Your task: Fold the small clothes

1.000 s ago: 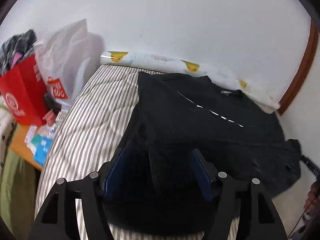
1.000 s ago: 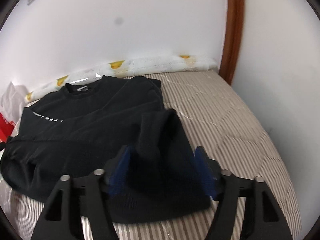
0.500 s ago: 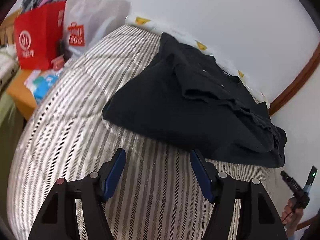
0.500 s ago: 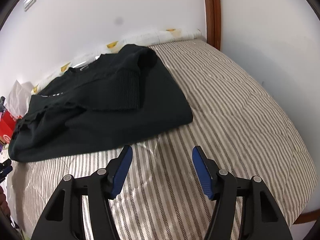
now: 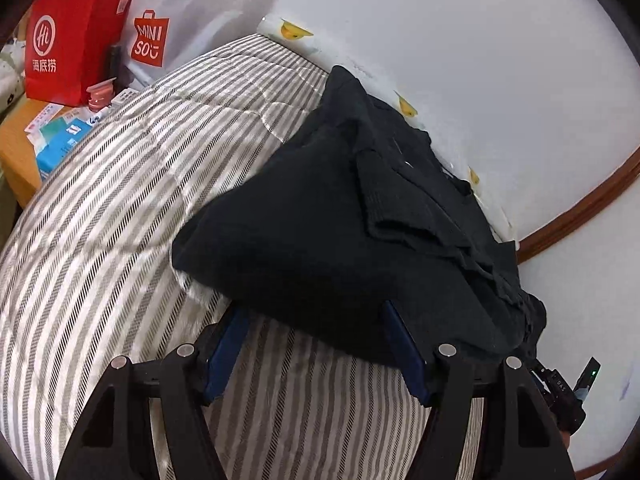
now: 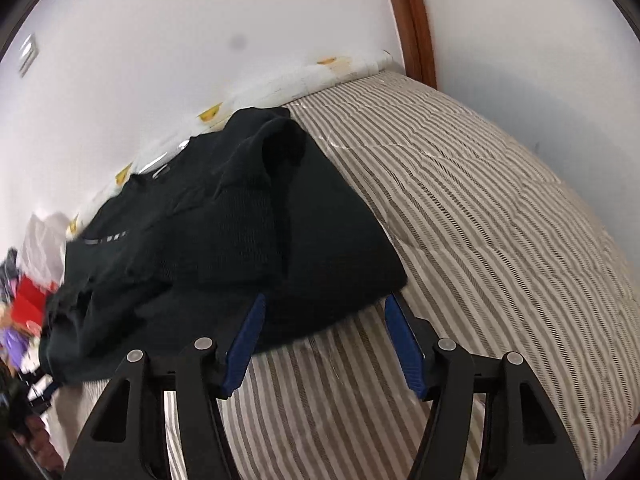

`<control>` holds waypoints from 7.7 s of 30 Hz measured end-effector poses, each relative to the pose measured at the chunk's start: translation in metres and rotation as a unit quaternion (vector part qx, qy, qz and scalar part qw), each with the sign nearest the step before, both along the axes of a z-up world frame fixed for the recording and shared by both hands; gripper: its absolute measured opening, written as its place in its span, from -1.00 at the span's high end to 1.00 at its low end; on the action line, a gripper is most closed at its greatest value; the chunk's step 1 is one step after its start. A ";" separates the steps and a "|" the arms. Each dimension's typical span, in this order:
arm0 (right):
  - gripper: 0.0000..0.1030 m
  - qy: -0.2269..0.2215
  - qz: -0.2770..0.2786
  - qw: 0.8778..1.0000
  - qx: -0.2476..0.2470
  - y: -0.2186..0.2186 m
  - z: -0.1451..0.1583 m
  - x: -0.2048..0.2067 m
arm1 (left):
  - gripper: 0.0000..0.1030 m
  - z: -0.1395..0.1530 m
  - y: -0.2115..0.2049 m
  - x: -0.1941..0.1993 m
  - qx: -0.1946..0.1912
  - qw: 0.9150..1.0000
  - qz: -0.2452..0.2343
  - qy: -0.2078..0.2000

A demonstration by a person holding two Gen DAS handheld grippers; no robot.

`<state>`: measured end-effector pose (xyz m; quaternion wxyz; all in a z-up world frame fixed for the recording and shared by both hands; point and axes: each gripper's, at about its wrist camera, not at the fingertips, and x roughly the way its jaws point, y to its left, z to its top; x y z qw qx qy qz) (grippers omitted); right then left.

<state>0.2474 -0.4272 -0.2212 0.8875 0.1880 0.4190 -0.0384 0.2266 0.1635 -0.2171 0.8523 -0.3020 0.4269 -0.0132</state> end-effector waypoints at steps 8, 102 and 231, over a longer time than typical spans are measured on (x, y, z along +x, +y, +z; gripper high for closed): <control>-0.22 0.011 -0.020 1.000 0.007 0.012 -0.011 0.019 | -0.25 0.000 0.003 0.015 0.021 1.000 -0.003 0.003; 0.52 -0.026 0.082 0.994 -0.068 0.044 0.034 -0.102 | 0.27 0.058 -0.068 -0.131 0.130 0.989 -0.057 -0.043; 0.26 -0.013 0.206 0.960 -0.189 0.240 0.009 0.002 | -0.11 0.033 -0.017 -0.088 0.081 0.995 -0.060 -0.022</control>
